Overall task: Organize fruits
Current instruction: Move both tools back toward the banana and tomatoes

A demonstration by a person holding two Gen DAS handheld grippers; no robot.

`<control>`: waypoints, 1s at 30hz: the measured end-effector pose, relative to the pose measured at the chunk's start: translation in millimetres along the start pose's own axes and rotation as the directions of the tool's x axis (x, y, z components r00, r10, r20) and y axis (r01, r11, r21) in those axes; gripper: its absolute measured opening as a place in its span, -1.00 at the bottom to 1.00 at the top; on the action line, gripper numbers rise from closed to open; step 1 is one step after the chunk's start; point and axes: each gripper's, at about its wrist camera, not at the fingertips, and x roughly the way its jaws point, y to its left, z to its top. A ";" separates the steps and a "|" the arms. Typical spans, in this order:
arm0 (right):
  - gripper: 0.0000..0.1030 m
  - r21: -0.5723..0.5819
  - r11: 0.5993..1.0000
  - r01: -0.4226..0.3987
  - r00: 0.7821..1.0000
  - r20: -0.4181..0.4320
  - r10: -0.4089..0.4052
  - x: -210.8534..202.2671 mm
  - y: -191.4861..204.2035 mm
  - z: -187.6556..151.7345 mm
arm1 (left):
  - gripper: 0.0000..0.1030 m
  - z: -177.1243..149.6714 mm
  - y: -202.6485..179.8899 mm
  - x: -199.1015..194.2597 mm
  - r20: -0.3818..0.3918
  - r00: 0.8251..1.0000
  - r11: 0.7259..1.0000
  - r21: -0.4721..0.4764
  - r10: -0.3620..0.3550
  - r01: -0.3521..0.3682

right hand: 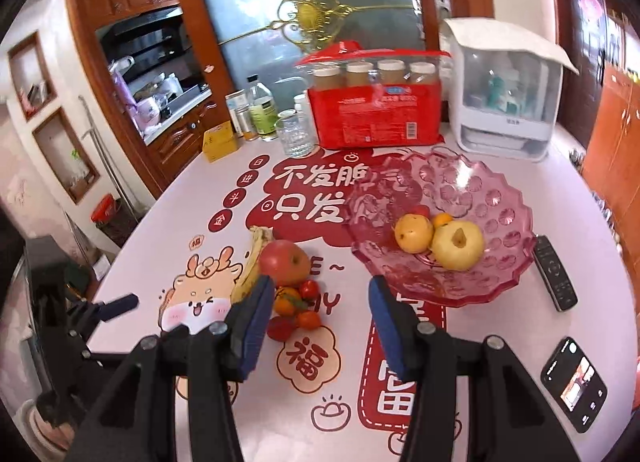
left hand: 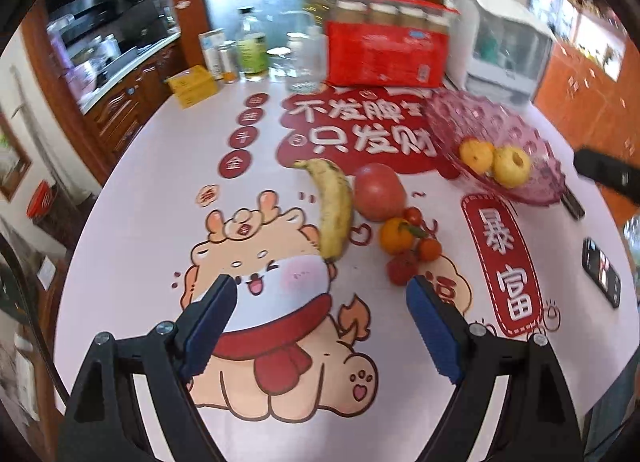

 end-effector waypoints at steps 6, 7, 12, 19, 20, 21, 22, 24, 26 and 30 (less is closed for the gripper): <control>-0.04 -0.009 1.000 0.008 1.000 0.008 -0.008 10.5 13.5 -17.0 | 0.67 -12.4 26.4 6.7 0.049 0.999 0.994 -0.104 0.017 -0.012; -0.04 -0.007 1.000 0.007 1.000 0.006 -0.007 13.0 14.3 -19.7 | 0.67 -13.8 28.9 8.6 0.057 0.998 0.993 -0.113 0.033 -0.026; -0.01 0.010 1.000 0.003 1.000 -0.016 -0.003 33.6 14.6 -34.8 | 0.67 -18.3 39.6 27.3 0.057 0.997 0.988 -0.148 0.049 -0.041; 0.03 0.038 0.999 0.003 0.997 -0.073 0.000 69.8 10.1 -54.5 | 0.67 -20.7 44.5 58.5 0.034 0.998 0.987 -0.152 0.060 -0.054; 0.03 0.038 0.999 0.005 0.997 -0.080 -0.002 75.0 10.0 -56.1 | 0.67 -20.7 44.4 63.1 0.030 0.998 0.987 -0.152 0.055 -0.050; 0.03 0.034 0.999 0.011 0.996 -0.087 -0.008 80.7 10.2 -58.0 | 0.67 -20.8 43.9 66.2 0.028 0.998 0.987 -0.151 0.056 -0.051; 0.03 0.031 0.999 0.015 0.996 -0.090 -0.012 84.1 10.3 -59.4 | 0.67 -20.4 43.3 69.2 0.026 0.998 0.987 -0.149 0.058 -0.054; 0.03 0.027 0.999 0.021 0.995 -0.095 -0.019 91.5 10.2 -61.7 | 0.67 -20.1 43.1 76.1 0.024 0.998 0.988 -0.145 0.058 -0.054; 0.03 0.027 0.999 0.020 0.995 -0.098 -0.017 96.4 9.8 -63.3 | 0.67 -19.4 44.5 81.6 0.018 0.999 0.988 -0.152 0.045 -0.042; 0.03 0.030 0.999 0.031 0.995 -0.099 -0.028 106.7 6.8 -64.0 | 0.67 -19.8 48.2 91.0 0.011 1.000 0.985 -0.168 0.029 -0.026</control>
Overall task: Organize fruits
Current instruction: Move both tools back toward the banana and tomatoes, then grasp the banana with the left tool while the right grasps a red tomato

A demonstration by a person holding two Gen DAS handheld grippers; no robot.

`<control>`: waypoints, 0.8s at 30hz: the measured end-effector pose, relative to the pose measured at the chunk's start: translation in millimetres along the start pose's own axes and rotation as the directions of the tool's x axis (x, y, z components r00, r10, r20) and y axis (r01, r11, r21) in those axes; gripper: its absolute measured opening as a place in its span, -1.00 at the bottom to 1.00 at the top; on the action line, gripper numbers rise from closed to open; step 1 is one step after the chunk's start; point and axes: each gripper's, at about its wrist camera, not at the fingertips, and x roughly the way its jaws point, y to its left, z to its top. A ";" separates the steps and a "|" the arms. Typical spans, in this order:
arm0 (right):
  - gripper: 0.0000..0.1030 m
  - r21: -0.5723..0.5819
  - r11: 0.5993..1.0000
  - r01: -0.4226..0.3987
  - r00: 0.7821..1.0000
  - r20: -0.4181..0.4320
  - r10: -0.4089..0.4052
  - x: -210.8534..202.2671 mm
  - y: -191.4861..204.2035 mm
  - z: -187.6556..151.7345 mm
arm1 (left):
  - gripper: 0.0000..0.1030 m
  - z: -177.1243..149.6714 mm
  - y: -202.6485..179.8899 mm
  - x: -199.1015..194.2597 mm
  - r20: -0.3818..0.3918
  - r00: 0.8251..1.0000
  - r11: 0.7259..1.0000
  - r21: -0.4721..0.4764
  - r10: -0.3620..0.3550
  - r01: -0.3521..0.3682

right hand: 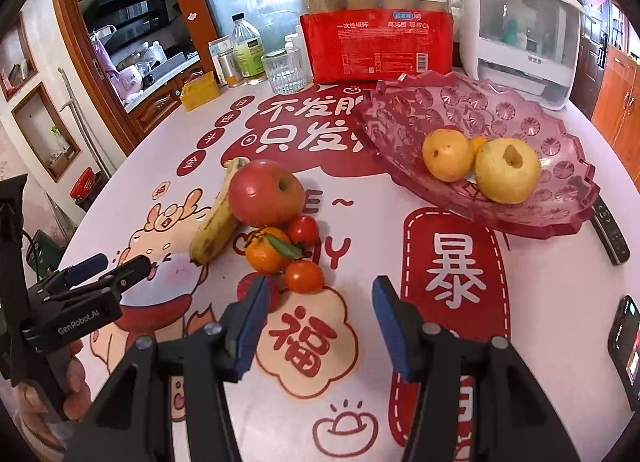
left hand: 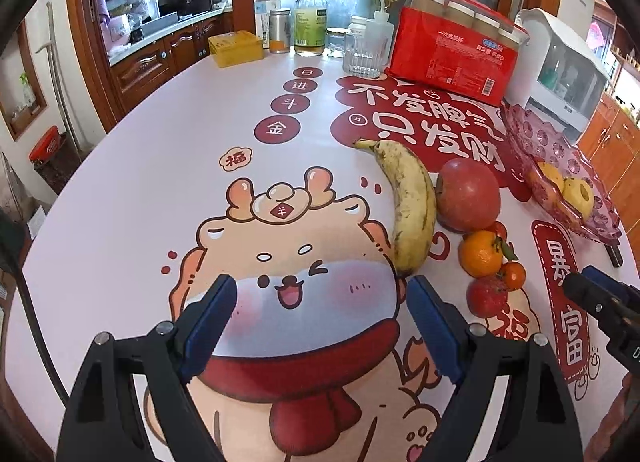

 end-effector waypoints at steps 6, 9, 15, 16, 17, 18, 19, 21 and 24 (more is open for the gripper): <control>0.03 -0.012 1.000 0.012 1.000 -0.018 -0.012 19.4 -4.5 -4.1 | 0.67 -0.5 1.6 10.2 -0.023 1.000 1.000 -0.007 -0.017 0.017; 0.03 -0.032 0.999 -0.017 0.999 -0.040 0.016 31.1 -0.6 -8.3 | 0.67 0.1 -2.0 17.5 -0.038 0.999 1.000 0.009 -0.019 0.020; 0.03 -0.101 0.995 0.008 1.000 -0.022 -0.010 45.6 7.8 -7.4 | 0.67 6.9 -10.1 25.6 -0.050 0.998 0.999 0.039 -0.030 0.032; 0.03 -0.109 0.994 0.010 1.000 -0.020 -0.013 47.9 8.3 -6.2 | 0.67 9.3 -11.7 26.9 -0.052 0.998 0.999 0.041 -0.034 0.036; 0.03 -0.115 0.993 0.007 1.000 -0.020 -0.010 50.5 8.7 -4.9 | 0.67 12.0 -13.0 28.0 -0.053 0.998 0.998 0.043 -0.037 0.039; 0.03 -0.122 0.993 0.001 1.000 -0.023 -0.004 53.5 9.2 -3.7 | 0.67 14.5 -13.9 29.4 -0.053 0.998 0.998 0.045 -0.040 0.042; 0.03 -0.127 0.992 0.000 1.000 -0.027 -0.004 57.2 9.9 -2.4 | 0.67 17.1 -15.6 31.0 -0.056 0.998 0.998 0.048 -0.040 0.042; 0.03 -0.134 0.991 0.003 1.000 -0.031 -0.007 62.7 11.1 -1.8 | 0.67 22.6 -18.6 35.2 -0.061 0.997 0.998 0.050 -0.044 0.047; 0.03 -0.140 0.990 -0.013 0.999 -0.035 0.008 69.2 11.8 -4.2 | 0.67 29.2 -24.9 43.5 -0.084 0.995 0.997 0.050 -0.062 0.067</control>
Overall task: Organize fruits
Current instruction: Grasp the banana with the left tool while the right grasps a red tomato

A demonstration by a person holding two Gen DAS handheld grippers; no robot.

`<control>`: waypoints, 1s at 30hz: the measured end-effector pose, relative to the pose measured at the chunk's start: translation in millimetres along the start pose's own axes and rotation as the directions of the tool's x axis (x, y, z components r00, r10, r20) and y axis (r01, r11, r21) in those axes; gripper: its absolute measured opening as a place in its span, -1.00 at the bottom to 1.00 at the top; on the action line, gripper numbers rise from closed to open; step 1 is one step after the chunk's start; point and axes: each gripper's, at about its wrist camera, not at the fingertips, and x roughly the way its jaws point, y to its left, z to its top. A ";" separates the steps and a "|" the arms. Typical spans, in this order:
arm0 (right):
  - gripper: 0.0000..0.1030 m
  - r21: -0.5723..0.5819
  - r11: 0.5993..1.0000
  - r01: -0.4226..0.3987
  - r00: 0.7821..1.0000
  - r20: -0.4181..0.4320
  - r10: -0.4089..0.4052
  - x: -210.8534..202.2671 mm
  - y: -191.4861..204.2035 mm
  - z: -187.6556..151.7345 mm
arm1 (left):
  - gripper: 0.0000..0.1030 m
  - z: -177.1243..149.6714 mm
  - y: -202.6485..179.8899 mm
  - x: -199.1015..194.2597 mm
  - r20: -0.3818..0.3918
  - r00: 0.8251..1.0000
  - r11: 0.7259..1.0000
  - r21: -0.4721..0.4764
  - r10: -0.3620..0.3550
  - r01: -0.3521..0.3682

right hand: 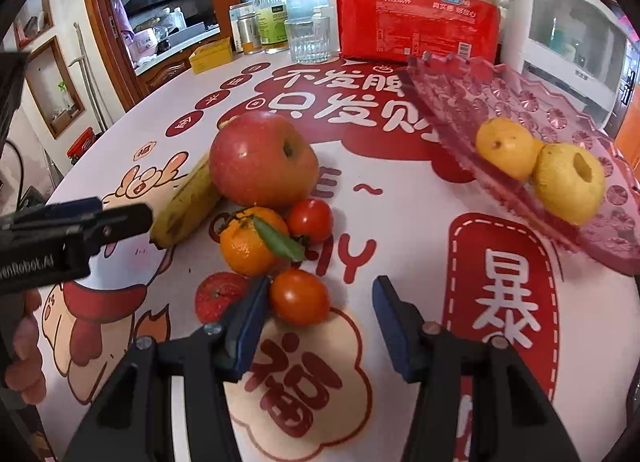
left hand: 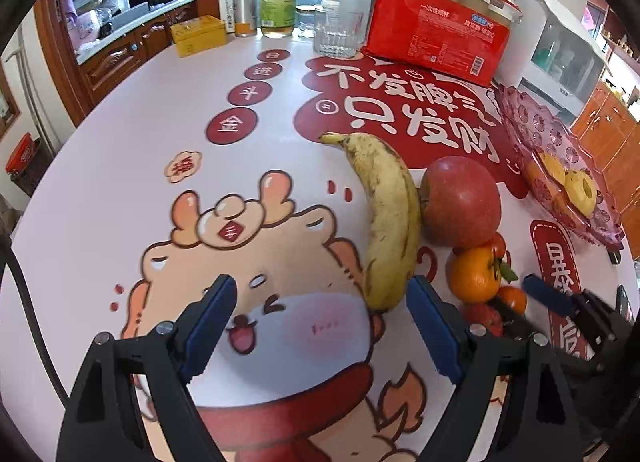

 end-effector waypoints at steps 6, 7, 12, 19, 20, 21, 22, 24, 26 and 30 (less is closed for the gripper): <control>-0.15 -0.034 0.999 0.011 0.999 0.033 -0.010 0.5 5.6 -3.5 | 0.67 8.3 -15.8 13.7 -0.032 0.999 1.000 0.013 -0.013 0.013; -0.24 -0.036 0.999 0.002 0.999 0.033 -0.001 0.1 5.6 -3.7 | 0.67 9.4 -17.2 15.2 -0.034 0.999 1.000 0.012 -0.014 0.015; -0.44 -0.007 1.000 -0.022 0.999 0.046 0.022 -2.5 1.2 -6.4 | 0.52 16.6 -24.8 25.5 -0.044 0.999 1.000 0.018 -0.003 0.004; -0.44 0.027 0.999 -0.046 0.997 0.065 0.044 -6.6 -3.0 -7.6 | 0.04 18.5 -32.1 40.6 -0.070 0.997 1.000 0.021 -0.021 0.023; -0.44 0.028 0.998 -0.050 0.997 0.068 0.048 -7.2 -2.8 -7.9 | -0.04 17.8 -33.6 40.4 -0.065 0.998 0.999 0.027 -0.024 0.026; -0.44 0.026 0.998 -0.054 0.996 0.071 0.052 -8.1 -2.3 -8.3 | -0.21 16.9 -35.2 39.6 -0.059 0.998 0.999 0.032 -0.034 0.036; -0.44 0.023 0.998 -0.055 0.996 0.075 0.053 -9.3 -1.1 -8.9 | -0.35 16.1 -36.3 38.9 -0.057 0.997 0.998 0.033 -0.051 0.053; -0.44 0.011 0.999 -0.050 0.995 0.087 0.048 -11.8 1.7 -9.5 | -0.37 13.9 -38.7 37.0 -0.050 0.997 0.997 0.040 -0.058 0.060; -0.44 0.002 0.999 -0.044 0.994 0.096 0.043 -13.7 3.7 -9.6 | -0.38 10.7 -39.3 34.8 -0.034 0.998 0.998 0.045 -0.051 0.052; -0.44 -0.006 0.999 -0.038 0.992 0.117 0.038 -17.9 5.7 -10.1 | -0.41 4.8 -35.2 27.5 -0.017 0.999 0.999 0.027 -0.043 0.043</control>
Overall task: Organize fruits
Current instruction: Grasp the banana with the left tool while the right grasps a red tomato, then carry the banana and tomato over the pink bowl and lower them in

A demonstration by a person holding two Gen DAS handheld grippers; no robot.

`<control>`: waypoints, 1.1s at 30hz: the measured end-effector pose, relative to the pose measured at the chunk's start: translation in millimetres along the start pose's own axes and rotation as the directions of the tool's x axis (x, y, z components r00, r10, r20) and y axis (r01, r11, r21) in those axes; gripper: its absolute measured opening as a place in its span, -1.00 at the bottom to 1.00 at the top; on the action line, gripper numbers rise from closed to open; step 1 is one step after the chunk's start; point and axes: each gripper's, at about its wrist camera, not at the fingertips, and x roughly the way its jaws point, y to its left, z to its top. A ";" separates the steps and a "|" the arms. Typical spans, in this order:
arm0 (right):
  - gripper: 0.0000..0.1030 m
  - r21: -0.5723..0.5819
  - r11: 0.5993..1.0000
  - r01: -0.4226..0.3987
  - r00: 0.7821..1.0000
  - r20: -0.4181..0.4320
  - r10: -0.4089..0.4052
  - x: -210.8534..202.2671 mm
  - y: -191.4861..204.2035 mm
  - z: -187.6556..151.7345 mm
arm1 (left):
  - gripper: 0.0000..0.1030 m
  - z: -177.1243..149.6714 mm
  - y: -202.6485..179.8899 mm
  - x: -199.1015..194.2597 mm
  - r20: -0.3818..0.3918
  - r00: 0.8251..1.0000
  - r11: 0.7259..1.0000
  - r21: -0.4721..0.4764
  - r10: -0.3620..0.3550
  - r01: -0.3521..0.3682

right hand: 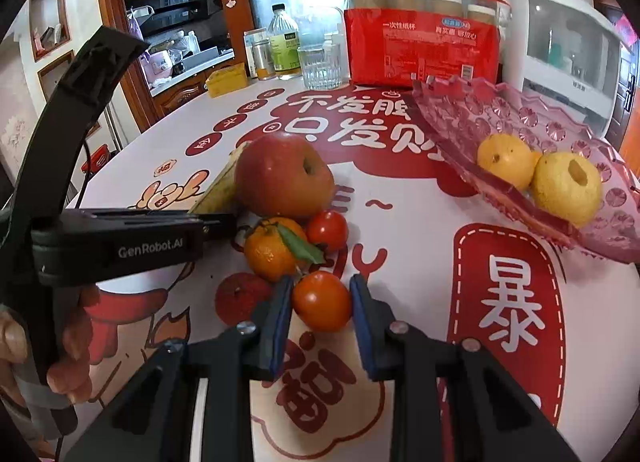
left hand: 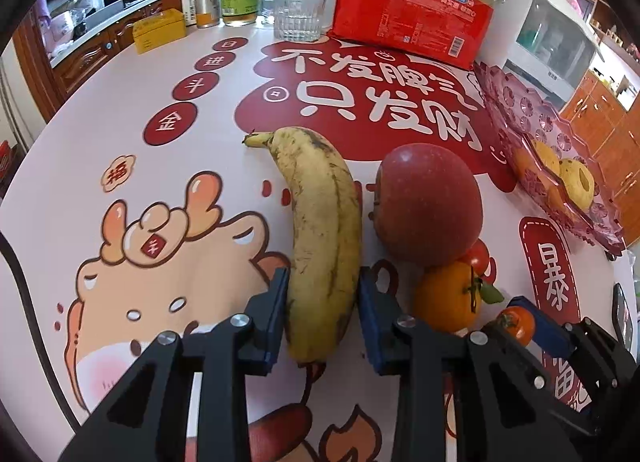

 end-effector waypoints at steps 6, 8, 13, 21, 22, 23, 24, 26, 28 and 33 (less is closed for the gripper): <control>-0.45 -0.007 1.000 -0.004 1.000 0.016 0.004 -3.6 2.7 -0.8 | -0.44 -4.6 7.6 -20.7 0.049 0.999 1.000 -0.006 0.010 -0.010; -0.45 -0.012 1.000 -0.007 1.000 0.027 0.007 -6.1 4.2 -2.0 | -0.44 -5.5 10.1 -28.3 0.063 0.998 1.000 -0.011 0.006 -0.005; -0.45 -0.002 1.000 -0.018 0.998 0.057 0.019 -13.9 4.7 -1.4 | -0.44 -11.0 12.7 -49.5 0.097 0.995 1.000 -0.008 0.000 0.001; -0.45 0.029 0.998 -0.056 0.994 0.091 0.053 -27.0 3.0 2.3 | -0.44 -13.2 10.5 -78.9 0.141 0.990 1.000 0.003 -0.032 0.031; -0.45 0.030 0.998 -0.056 0.994 0.093 0.053 -27.9 2.8 2.6 | -0.44 -13.7 10.1 -81.9 0.145 0.989 0.999 0.003 -0.037 0.037; -0.45 0.032 0.998 -0.056 0.994 0.093 0.052 -28.8 2.3 3.3 | -0.44 -13.9 9.5 -84.9 0.149 0.988 0.999 0.004 -0.042 0.042; -0.45 0.040 0.997 -0.059 0.994 0.092 0.055 -30.1 1.5 3.9 | -0.44 -14.4 8.8 -87.8 0.152 0.987 0.999 0.003 -0.045 0.045; -0.45 0.053 0.996 -0.067 0.994 0.092 0.062 -32.5 0.2 4.8 | -0.44 -14.1 7.5 -94.8 0.160 0.986 0.998 0.003 -0.056 0.056; -0.45 0.073 0.994 -0.077 0.994 0.089 0.071 -36.4 -3.2 5.2 | -0.44 -13.7 6.5 -102.1 0.172 0.983 0.998 0.009 -0.063 0.062; -0.45 0.105 0.992 -0.067 0.995 0.083 0.059 -47.3 -14.4 8.9 | -0.44 -10.6 2.2 -113.4 0.187 0.979 0.997 0.018 -0.077 0.075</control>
